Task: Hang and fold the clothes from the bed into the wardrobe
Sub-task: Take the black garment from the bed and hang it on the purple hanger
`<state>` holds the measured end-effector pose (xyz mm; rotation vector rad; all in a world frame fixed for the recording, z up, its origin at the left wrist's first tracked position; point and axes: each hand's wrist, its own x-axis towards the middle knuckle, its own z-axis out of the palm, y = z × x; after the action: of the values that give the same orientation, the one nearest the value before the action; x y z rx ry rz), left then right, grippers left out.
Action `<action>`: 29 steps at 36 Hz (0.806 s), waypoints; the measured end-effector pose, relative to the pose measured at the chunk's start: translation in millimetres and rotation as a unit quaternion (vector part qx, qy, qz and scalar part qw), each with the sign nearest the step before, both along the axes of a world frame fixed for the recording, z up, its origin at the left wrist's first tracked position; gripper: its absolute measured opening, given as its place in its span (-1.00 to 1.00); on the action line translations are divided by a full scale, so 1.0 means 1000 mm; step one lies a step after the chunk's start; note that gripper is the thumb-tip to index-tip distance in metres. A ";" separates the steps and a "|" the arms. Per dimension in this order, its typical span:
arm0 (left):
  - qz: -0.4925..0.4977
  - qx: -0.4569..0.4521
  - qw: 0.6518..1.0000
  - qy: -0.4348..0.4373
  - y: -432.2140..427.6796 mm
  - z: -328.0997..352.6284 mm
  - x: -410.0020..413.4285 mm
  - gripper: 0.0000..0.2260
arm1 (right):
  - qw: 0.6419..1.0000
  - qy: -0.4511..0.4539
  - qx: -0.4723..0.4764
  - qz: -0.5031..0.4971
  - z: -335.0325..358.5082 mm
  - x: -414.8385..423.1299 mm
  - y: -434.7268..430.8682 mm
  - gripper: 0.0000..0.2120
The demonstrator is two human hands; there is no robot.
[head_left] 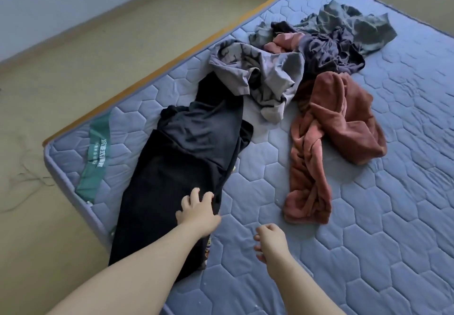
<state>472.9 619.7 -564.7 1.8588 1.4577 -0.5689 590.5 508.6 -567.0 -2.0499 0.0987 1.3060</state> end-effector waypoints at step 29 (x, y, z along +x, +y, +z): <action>0.369 -0.244 0.855 -0.271 -0.009 0.027 -0.059 -0.81 | 0.993 0.106 0.029 0.034 0.029 -0.050 -0.001 -0.92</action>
<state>414.1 610.6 -538.1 0.8448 1.3272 -0.0053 540.4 507.7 -537.6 -1.8749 0.0866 1.5488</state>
